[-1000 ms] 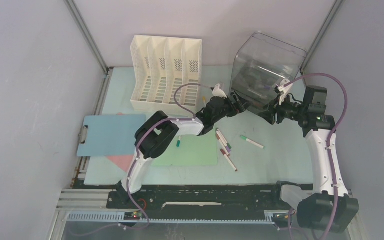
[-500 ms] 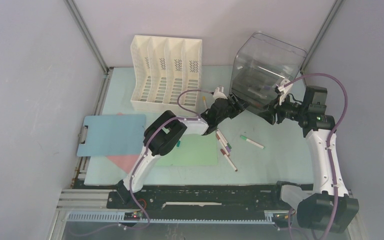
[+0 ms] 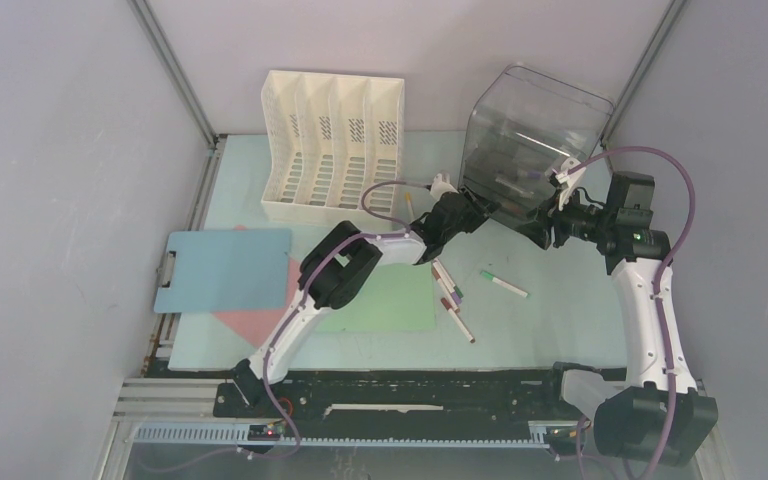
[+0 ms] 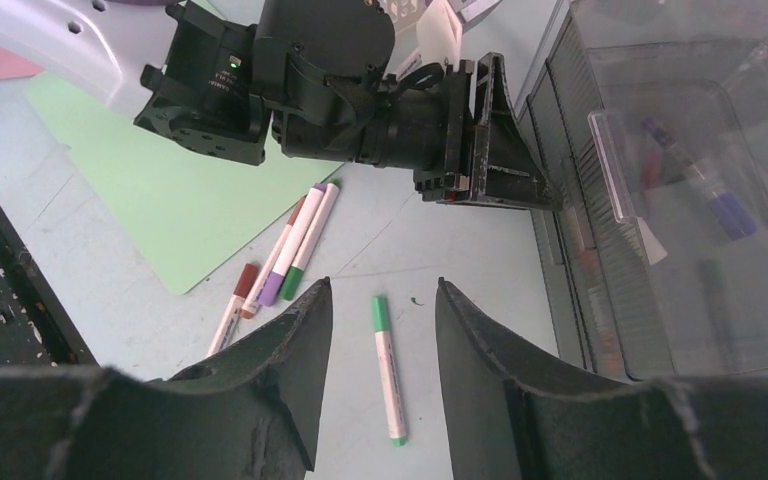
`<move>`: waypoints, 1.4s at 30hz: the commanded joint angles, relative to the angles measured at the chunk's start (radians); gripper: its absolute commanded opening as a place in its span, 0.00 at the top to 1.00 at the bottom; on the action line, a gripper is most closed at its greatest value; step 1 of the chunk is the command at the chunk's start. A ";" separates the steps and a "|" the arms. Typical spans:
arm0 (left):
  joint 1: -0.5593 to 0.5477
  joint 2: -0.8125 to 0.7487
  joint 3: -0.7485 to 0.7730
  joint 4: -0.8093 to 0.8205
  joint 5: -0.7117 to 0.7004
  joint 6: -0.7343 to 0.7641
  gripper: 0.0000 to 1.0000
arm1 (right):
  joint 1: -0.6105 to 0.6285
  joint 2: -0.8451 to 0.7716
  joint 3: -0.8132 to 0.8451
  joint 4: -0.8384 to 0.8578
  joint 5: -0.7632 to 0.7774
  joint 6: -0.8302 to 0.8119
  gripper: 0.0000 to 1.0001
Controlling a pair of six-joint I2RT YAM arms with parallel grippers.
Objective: Organize the desk
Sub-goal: Open the drawer in the storage box.
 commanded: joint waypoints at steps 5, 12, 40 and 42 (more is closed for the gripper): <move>0.018 0.036 0.057 -0.029 -0.012 -0.087 0.60 | -0.008 -0.019 0.031 -0.001 -0.004 -0.016 0.50; 0.026 0.070 0.106 -0.037 0.007 -0.110 0.63 | -0.008 -0.018 0.032 -0.002 -0.006 -0.020 0.50; 0.008 -0.258 -0.485 0.299 -0.038 0.022 1.00 | -0.009 -0.019 0.032 -0.011 -0.014 -0.031 0.50; 0.006 -0.280 -0.532 0.325 -0.028 0.043 0.87 | -0.009 -0.015 0.032 -0.014 -0.018 -0.034 0.50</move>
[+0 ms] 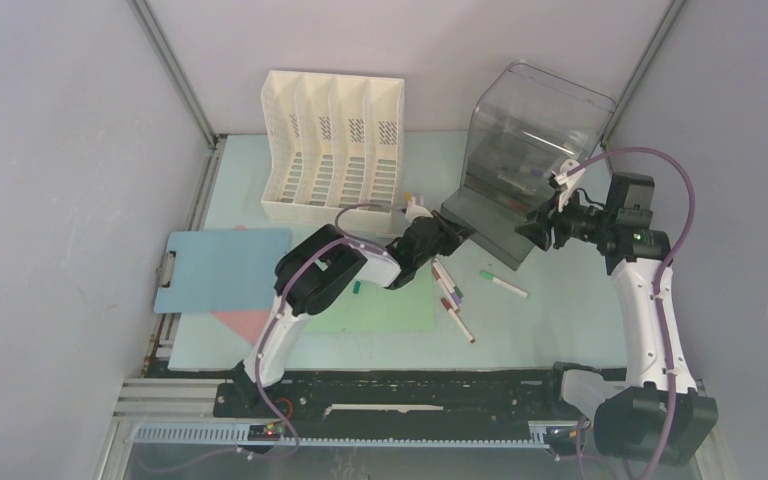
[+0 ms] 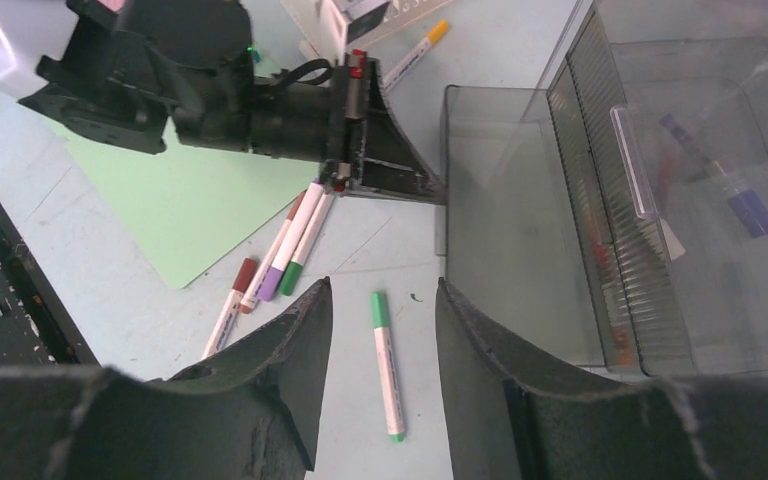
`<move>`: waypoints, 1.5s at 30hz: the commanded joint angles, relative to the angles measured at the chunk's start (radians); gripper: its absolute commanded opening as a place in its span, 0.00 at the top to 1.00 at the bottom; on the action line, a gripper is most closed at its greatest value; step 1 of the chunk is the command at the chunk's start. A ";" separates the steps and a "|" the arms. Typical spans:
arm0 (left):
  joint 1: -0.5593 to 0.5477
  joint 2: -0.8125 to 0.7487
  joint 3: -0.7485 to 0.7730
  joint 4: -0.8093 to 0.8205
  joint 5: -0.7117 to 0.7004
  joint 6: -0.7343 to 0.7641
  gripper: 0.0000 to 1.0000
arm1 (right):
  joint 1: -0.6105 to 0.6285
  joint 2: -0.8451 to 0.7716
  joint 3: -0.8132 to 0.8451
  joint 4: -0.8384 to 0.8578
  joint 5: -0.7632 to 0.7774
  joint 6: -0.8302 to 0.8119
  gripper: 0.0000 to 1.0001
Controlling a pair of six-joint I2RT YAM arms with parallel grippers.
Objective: Organize the desk
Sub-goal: Open the drawer in the storage box, then pick up the stationery from the center of the board.
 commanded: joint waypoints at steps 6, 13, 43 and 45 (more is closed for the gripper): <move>0.002 -0.172 -0.154 0.115 0.044 0.242 0.33 | -0.024 -0.012 0.032 -0.022 -0.066 -0.036 0.49; -0.002 -0.482 -0.360 0.081 0.067 0.554 0.15 | -0.061 -0.053 0.031 -0.059 -0.128 -0.098 0.48; 0.139 -0.761 -0.539 0.244 0.134 1.334 0.00 | 0.199 0.063 -0.213 -0.177 0.284 -0.547 0.13; 0.166 -0.747 -0.534 0.246 0.183 1.283 0.00 | 0.219 0.101 -0.226 -0.153 0.344 -0.537 0.13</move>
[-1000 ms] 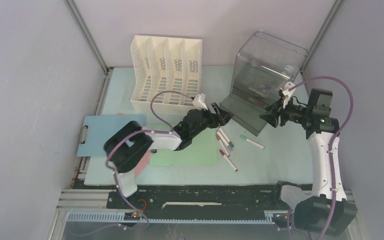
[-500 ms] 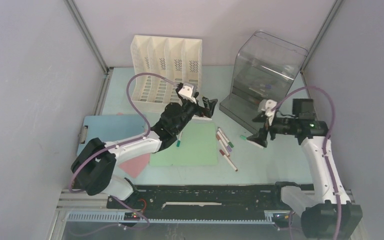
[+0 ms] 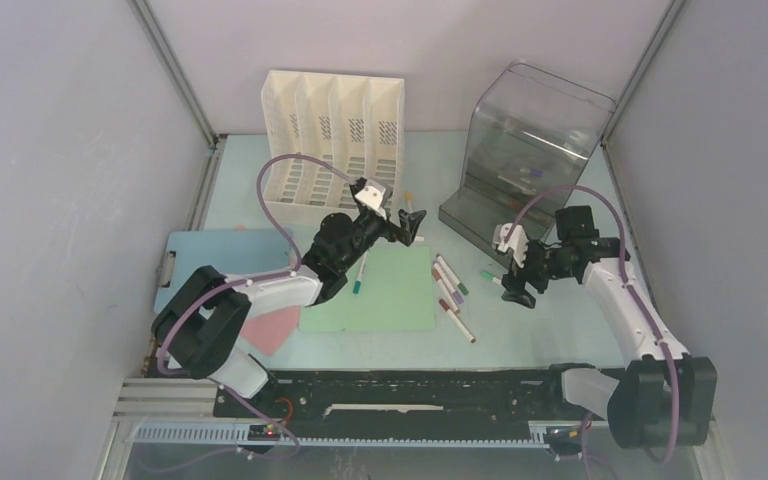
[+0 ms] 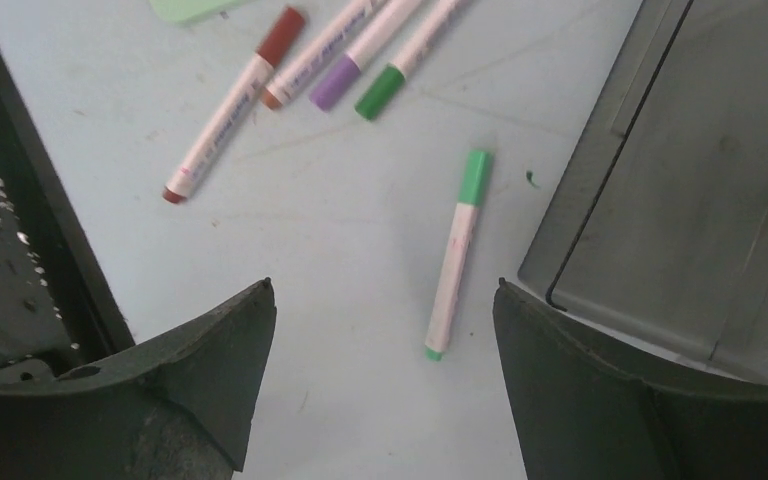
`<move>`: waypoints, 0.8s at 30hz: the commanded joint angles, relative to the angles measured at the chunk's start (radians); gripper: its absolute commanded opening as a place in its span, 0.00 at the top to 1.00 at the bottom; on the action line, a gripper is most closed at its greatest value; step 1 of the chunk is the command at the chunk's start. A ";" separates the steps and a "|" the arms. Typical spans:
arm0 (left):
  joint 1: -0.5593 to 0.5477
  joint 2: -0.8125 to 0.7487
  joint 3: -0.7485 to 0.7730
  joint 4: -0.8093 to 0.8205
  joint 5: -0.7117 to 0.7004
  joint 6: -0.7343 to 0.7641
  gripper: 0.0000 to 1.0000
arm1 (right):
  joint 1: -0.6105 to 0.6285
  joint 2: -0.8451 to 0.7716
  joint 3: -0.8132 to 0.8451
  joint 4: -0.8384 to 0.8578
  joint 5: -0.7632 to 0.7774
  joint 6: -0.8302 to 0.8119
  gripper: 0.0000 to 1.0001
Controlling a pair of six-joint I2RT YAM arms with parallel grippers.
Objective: Organize the desk
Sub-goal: Pick up the stationery from the center of the board.
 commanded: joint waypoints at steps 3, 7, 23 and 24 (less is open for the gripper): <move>0.036 0.033 0.021 0.116 0.086 -0.016 0.00 | 0.060 0.100 -0.036 0.151 0.212 0.043 0.17; 0.036 0.051 0.034 0.115 0.093 -0.034 0.00 | 0.110 0.167 -0.038 0.229 0.287 0.122 0.23; 0.036 0.072 0.059 0.081 0.106 -0.033 0.00 | 0.211 0.344 -0.038 0.359 0.486 0.244 0.43; 0.035 0.071 0.059 0.081 0.106 -0.033 0.00 | 0.213 0.352 -0.038 0.360 0.489 0.249 0.43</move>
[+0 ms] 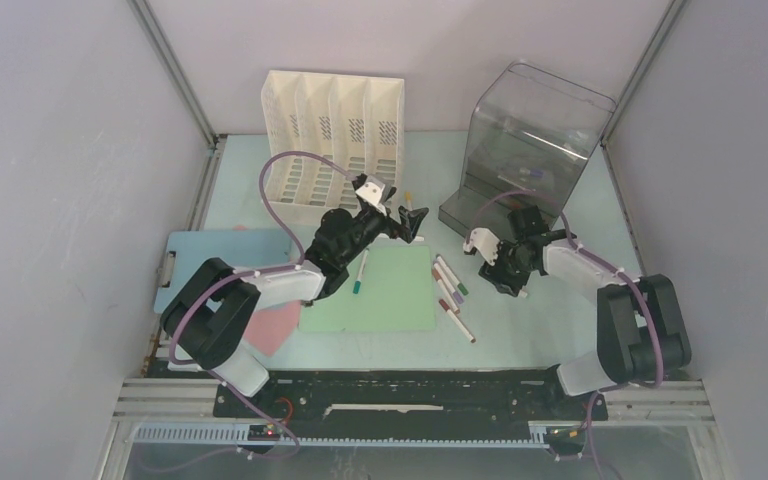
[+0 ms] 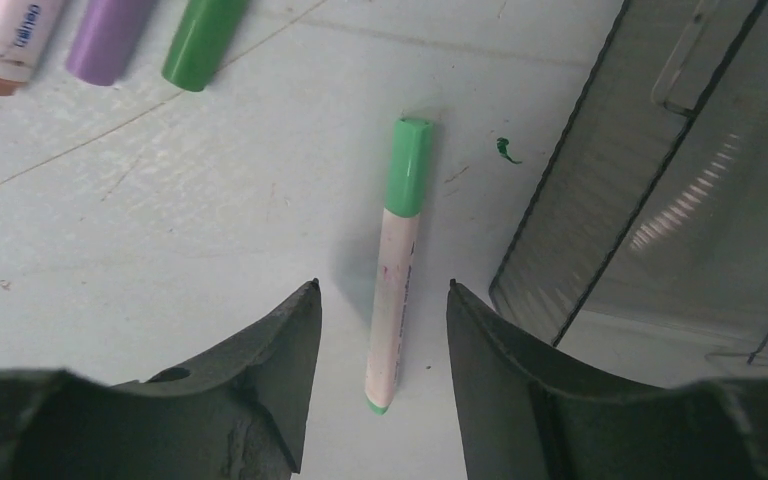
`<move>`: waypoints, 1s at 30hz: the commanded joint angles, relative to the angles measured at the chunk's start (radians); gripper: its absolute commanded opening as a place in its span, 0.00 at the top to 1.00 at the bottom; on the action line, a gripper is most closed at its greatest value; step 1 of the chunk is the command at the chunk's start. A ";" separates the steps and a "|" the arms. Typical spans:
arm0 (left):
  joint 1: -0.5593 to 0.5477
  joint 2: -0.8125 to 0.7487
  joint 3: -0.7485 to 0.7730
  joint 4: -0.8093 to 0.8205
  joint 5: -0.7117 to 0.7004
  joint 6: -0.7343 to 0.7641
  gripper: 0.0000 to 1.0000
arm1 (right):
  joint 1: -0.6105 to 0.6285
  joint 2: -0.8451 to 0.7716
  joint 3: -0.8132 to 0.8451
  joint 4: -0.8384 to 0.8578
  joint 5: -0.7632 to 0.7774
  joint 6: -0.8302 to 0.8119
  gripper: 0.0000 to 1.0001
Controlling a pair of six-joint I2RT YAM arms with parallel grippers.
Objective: Organize the desk
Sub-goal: Pick up the stationery from the center of the board.
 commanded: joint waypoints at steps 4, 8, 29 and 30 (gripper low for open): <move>0.002 0.000 0.035 0.021 0.008 0.002 0.00 | 0.029 0.056 0.004 0.047 0.060 0.050 0.46; 0.003 -0.005 0.032 0.019 0.002 0.010 0.00 | 0.049 0.086 0.006 0.051 0.073 0.058 0.51; 0.002 -0.019 0.015 0.024 -0.020 0.029 0.00 | 0.117 0.110 0.103 -0.044 -0.016 0.142 1.00; 0.002 -0.019 0.015 0.024 -0.022 0.030 0.00 | 0.117 0.094 0.107 -0.046 -0.024 0.146 1.00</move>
